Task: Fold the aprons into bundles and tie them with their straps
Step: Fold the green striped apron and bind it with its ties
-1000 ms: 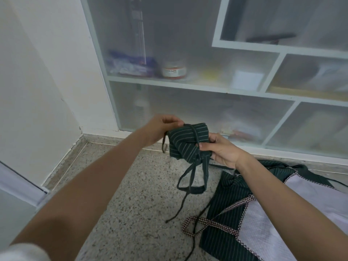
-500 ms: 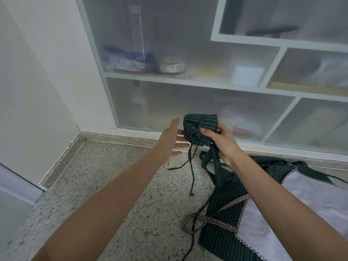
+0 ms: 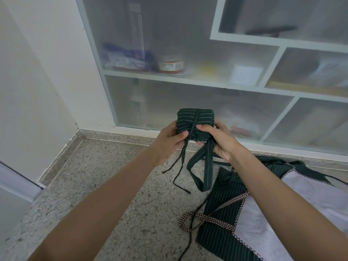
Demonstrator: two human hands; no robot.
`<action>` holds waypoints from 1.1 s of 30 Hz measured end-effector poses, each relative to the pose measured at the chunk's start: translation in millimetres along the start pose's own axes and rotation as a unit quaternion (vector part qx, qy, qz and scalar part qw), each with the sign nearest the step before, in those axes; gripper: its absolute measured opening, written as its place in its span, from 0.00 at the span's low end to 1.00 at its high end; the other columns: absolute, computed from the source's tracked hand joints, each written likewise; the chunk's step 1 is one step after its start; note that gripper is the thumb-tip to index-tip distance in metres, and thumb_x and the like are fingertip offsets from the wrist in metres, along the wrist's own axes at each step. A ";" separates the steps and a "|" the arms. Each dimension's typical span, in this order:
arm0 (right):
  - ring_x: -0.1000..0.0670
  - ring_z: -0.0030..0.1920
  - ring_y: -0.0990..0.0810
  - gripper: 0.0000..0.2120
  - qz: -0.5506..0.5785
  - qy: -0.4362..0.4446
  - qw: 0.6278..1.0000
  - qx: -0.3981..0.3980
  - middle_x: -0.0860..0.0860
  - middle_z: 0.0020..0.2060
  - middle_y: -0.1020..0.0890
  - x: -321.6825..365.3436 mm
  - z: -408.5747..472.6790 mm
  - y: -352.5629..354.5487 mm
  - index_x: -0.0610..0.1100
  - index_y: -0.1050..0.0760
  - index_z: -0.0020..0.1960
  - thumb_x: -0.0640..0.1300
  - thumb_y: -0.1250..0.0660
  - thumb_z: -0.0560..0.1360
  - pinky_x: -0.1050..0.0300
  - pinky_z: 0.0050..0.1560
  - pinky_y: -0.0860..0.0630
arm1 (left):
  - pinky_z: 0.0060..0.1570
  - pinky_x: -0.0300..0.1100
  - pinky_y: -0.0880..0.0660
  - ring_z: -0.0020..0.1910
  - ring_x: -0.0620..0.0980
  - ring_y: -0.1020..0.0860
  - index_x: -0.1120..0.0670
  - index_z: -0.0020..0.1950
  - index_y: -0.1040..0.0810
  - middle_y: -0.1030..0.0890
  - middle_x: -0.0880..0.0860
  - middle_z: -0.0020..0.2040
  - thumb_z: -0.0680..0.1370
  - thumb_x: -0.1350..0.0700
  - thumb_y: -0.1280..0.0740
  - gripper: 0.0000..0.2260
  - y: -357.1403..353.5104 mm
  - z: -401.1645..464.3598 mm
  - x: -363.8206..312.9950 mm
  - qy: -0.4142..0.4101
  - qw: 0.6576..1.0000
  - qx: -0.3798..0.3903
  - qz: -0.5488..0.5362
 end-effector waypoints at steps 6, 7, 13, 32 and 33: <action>0.44 0.46 0.17 0.12 0.056 0.027 0.997 -0.050 0.40 0.50 0.18 3.5 0.0 4.3 0.41 0.26 0.56 0.37 0.32 0.74 0.51 0.44 0.19 | 0.40 0.37 0.22 0.33 0.45 0.19 0.57 0.56 0.30 0.18 0.52 0.42 0.77 0.55 0.34 0.11 2.2 -5.0 0.7 0.006 0.990 -0.083 0.112; 0.43 0.48 0.18 0.12 0.066 0.026 0.996 -0.050 0.39 0.52 0.18 4.7 -0.1 5.3 0.40 0.26 0.58 0.38 0.32 0.74 0.51 0.45 0.19 | 0.36 0.34 0.24 0.29 0.43 0.22 0.58 0.53 0.27 0.18 0.51 0.39 0.78 0.56 0.35 0.07 1.3 -6.2 -0.1 -0.016 0.988 -0.074 0.134; 0.44 0.49 0.18 0.24 0.071 -0.025 0.997 0.003 0.40 0.56 0.19 3.8 -5.3 1.9 0.38 0.30 0.67 0.49 0.35 0.75 0.53 0.44 0.19 | 0.36 0.31 0.29 0.30 0.42 0.30 0.54 0.49 0.18 0.20 0.50 0.38 0.80 0.61 0.39 0.09 -3.2 -8.3 2.1 -0.052 0.984 0.015 0.171; 0.52 0.40 0.17 0.10 -0.205 -0.048 0.967 0.146 0.46 0.46 0.16 7.0 -24.4 -15.7 0.46 0.24 0.56 0.38 0.35 0.75 0.64 0.35 0.23 | 0.51 0.41 0.24 0.40 0.45 0.21 0.60 0.48 0.18 0.18 0.52 0.41 0.73 0.61 0.29 0.05 5.3 28.2 -64.3 -0.031 0.878 -0.018 0.477; 0.53 0.38 0.18 0.10 -0.230 -0.038 0.962 0.141 0.47 0.44 0.16 5.4 -22.9 -15.6 0.47 0.24 0.56 0.39 0.34 0.75 0.65 0.34 0.24 | 0.51 0.41 0.24 0.40 0.46 0.21 0.60 0.48 0.17 0.17 0.53 0.42 0.73 0.60 0.29 0.06 3.3 27.9 -69.2 -0.049 0.860 -0.027 0.508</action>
Point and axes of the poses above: each hand's wrist, its own z-axis towards the middle knuckle, its own y-axis out of the back of the hand, x = y × z, the point moved 7 cm from there along z, towards the middle knuckle
